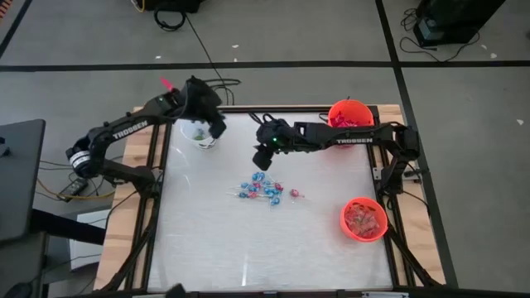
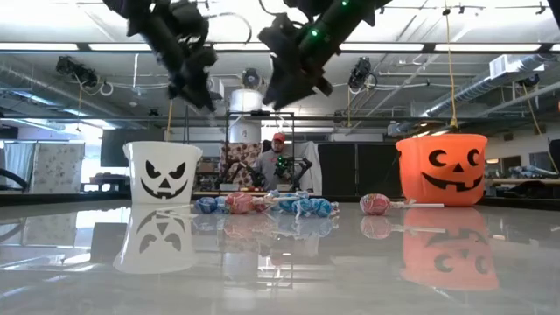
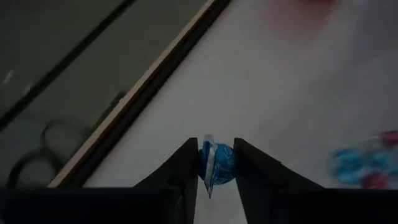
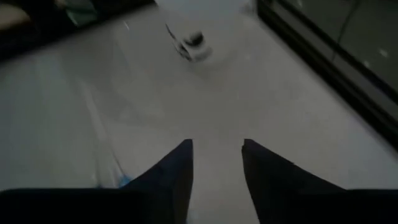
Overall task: Sort candy by brand, put in halloween buckets
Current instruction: Put the blue candy into the white bucket
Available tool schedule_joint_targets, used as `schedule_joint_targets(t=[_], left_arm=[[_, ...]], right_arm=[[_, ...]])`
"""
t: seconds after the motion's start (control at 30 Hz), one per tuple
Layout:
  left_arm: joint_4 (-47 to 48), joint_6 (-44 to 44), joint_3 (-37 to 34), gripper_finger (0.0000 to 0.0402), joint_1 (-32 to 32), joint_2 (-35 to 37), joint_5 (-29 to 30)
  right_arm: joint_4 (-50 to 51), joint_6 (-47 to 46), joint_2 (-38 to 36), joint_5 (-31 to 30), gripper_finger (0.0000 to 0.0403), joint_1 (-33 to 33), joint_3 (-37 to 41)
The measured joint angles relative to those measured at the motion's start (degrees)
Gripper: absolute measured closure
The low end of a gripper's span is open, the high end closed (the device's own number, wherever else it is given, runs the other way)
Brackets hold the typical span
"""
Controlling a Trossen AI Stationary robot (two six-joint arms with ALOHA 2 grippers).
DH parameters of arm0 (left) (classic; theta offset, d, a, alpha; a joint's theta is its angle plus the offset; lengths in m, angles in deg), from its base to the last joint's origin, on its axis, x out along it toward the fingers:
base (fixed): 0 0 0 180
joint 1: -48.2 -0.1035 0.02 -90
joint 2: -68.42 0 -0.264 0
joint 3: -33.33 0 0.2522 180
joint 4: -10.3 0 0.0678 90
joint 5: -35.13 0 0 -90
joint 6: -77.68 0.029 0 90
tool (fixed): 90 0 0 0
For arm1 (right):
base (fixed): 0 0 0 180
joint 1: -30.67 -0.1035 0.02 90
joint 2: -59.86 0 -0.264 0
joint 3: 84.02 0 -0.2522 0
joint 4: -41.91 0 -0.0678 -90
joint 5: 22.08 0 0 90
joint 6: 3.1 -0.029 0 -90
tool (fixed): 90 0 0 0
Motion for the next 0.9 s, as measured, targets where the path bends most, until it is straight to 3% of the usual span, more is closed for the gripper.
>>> schedule_joint_targets(t=[0.3, 0.6, 0.73, 0.9], left_arm=[[6.15, -0.18, -5.46, 0.0308, -11.11, 0.94, 4.06], [1.08, -2.75, -17.43, 0.0302, -12.68, 0.83, 4.08], [-1.94, -3.46, -20.01, 0.0276, -12.66, 0.81, 5.16], [-2.91, -3.22, -20.44, 0.0218, -12.66, 0.81, 6.92]], right_arm=[[7.04, -2.99, 0.00, 0.01, 0.0242, -0.15, 0.00], [17.99, -5.78, 0.04, 6.68, 0.0239, -1.42, 0.08], [18.64, -4.92, 0.05, 13.70, 0.0238, -3.25, 2.89], [18.85, -5.83, 0.11, 17.04, 0.0238, -5.65, 9.08]])
